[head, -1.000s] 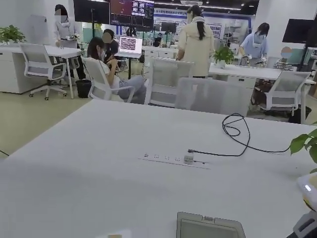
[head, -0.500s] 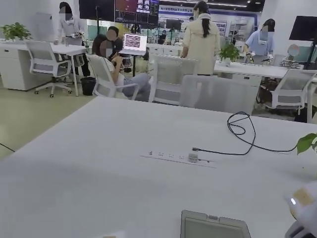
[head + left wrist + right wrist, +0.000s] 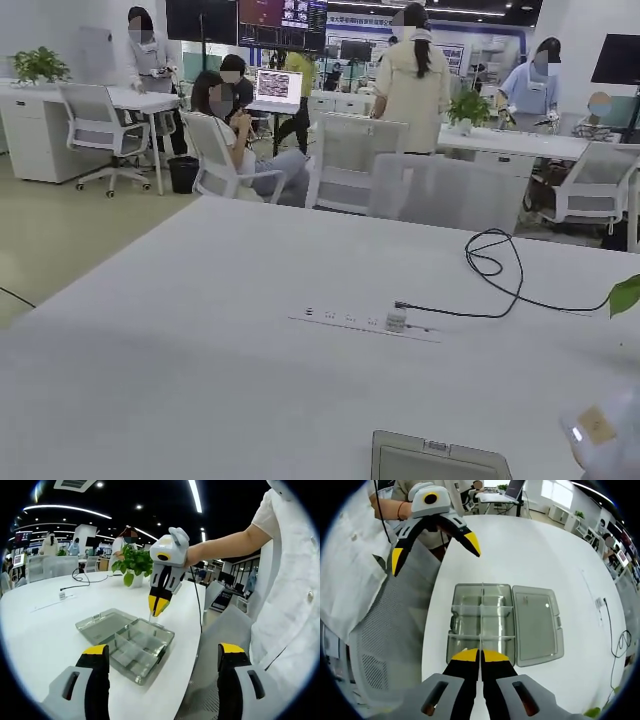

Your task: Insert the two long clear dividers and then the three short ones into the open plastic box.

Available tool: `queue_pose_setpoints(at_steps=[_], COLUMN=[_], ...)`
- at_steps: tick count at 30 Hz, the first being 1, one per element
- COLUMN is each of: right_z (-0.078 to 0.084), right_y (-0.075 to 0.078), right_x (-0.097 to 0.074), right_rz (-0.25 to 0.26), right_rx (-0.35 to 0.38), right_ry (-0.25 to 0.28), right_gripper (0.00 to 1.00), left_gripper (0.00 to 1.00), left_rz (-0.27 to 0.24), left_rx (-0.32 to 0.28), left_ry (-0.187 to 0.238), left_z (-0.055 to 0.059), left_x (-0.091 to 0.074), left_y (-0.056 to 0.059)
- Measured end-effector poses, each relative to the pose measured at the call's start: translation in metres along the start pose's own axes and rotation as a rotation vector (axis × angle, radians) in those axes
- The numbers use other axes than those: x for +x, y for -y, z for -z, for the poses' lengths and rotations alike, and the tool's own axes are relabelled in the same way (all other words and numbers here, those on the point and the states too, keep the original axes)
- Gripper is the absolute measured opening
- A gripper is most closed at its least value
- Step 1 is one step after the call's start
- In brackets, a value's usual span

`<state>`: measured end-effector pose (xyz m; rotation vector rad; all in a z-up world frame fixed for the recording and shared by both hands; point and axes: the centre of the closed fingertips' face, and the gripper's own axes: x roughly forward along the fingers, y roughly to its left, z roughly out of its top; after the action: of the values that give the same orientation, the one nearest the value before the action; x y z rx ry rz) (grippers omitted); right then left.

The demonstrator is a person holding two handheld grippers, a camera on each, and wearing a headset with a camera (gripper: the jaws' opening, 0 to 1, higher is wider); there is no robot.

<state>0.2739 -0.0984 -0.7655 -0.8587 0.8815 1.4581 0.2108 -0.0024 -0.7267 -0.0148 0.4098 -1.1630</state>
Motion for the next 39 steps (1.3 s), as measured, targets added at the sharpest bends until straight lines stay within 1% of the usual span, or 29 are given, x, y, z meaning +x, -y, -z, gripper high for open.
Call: queue_pose_setpoints(at_steps=[13, 24, 26, 33, 39], right_z=[0.005, 0.006, 0.009, 0.009, 0.013], right_y=[0.002, 0.001, 0.000, 0.000, -0.001], right_x=[0.010, 0.014, 0.017, 0.020, 0.028], right_rz=[-0.021, -0.026, -0.025, -0.022, -0.015], right_rx=[-0.018, -0.006, -0.011, -0.002, -0.013], right_ry=[-0.027, -0.009, -0.014, 0.005, 0.015], right_gripper=[0.03, 0.03, 0.03, 0.03, 0.03], left_gripper=[0.90, 0.90, 0.90, 0.90, 0.90], left_rz=[-0.003, -0.007, -0.008, -0.011, -0.012], left_rx=[-0.003, -0.005, -0.005, -0.008, -0.012], left_ry=[0.004, 0.014, 0.013, 0.014, 0.013], left_z=[0.000, -0.001, -0.001, 0.000, 0.001], left_x=[-0.001, -0.001, -0.001, -0.002, -0.003], left_y=[-0.001, -0.001, -0.001, -0.001, -0.002])
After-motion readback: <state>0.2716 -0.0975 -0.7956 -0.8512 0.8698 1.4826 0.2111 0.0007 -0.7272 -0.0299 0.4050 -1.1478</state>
